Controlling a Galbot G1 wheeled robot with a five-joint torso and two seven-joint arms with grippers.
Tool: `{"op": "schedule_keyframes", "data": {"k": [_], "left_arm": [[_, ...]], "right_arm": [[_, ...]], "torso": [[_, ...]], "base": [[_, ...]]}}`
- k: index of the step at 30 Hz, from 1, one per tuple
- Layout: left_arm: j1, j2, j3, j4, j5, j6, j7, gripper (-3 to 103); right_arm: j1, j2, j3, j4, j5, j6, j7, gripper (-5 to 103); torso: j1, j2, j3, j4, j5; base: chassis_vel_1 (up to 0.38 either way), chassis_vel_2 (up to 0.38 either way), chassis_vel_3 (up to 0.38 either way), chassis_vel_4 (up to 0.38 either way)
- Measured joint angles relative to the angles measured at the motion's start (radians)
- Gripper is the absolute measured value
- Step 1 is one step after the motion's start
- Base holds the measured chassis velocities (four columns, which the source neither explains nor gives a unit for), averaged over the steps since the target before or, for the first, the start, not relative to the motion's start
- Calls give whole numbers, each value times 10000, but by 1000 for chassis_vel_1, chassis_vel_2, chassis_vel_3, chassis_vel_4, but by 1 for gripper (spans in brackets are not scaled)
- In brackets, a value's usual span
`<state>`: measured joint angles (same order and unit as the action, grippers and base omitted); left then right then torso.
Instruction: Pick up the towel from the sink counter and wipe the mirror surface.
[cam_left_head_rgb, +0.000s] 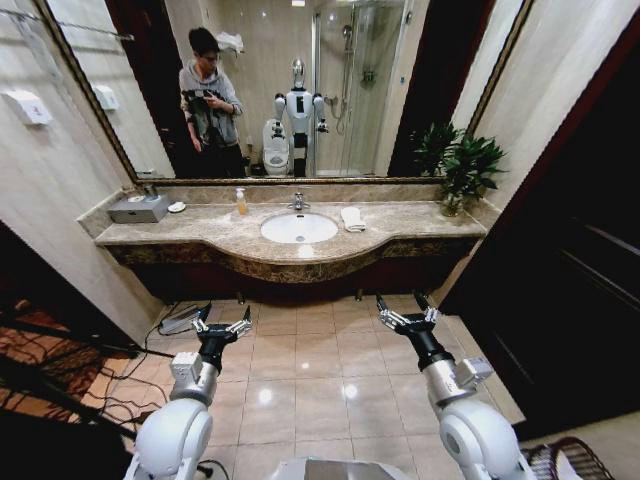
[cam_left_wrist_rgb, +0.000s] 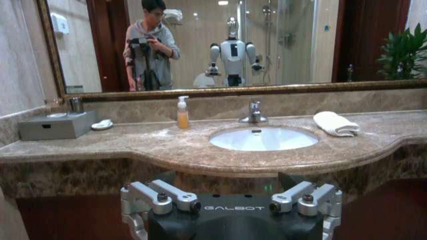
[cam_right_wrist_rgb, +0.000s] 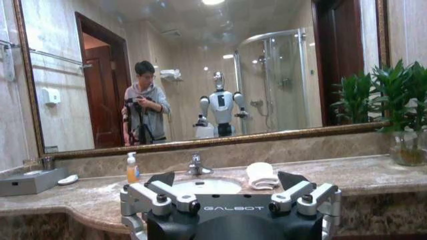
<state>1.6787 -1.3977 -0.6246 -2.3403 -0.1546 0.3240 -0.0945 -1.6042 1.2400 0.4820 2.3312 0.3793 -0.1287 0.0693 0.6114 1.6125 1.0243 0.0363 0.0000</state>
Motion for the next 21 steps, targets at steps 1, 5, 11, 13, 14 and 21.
{"op": "schedule_keyframes", "data": {"k": [1,5,11,13,14,21], "left_arm": [[0,0,0,0,0,0,0,100],[0,0,0,0,0,0,0,100],[0,0,0,0,0,0,0,100],[0,0,0,0,0,0,0,100],[1,1,0,0,0,0,0,100],[-1,0,0,0,0,0,0,100]], "right_arm": [[0,0,0,0,0,0,0,100],[0,0,0,0,0,0,0,100],[0,0,0,0,0,0,0,100],[0,0,0,0,0,0,0,100],[0,0,0,-1,0,0,0,100],[0,0,0,0,0,0,0,100]], "torso": [[0,3,0,-1,-1],[-1,12,1,0,-1],[-14,-27,-14,0,-1],[-25,-53,-26,0,-1],[-44,-94,-49,0,-1],[-84,-177,-92,0,-1]], "base": [[0,0,0,0],[0,0,0,0],[0,0,0,0],[0,0,0,0],[0,0,0,0],[23,27,30,30]]}}
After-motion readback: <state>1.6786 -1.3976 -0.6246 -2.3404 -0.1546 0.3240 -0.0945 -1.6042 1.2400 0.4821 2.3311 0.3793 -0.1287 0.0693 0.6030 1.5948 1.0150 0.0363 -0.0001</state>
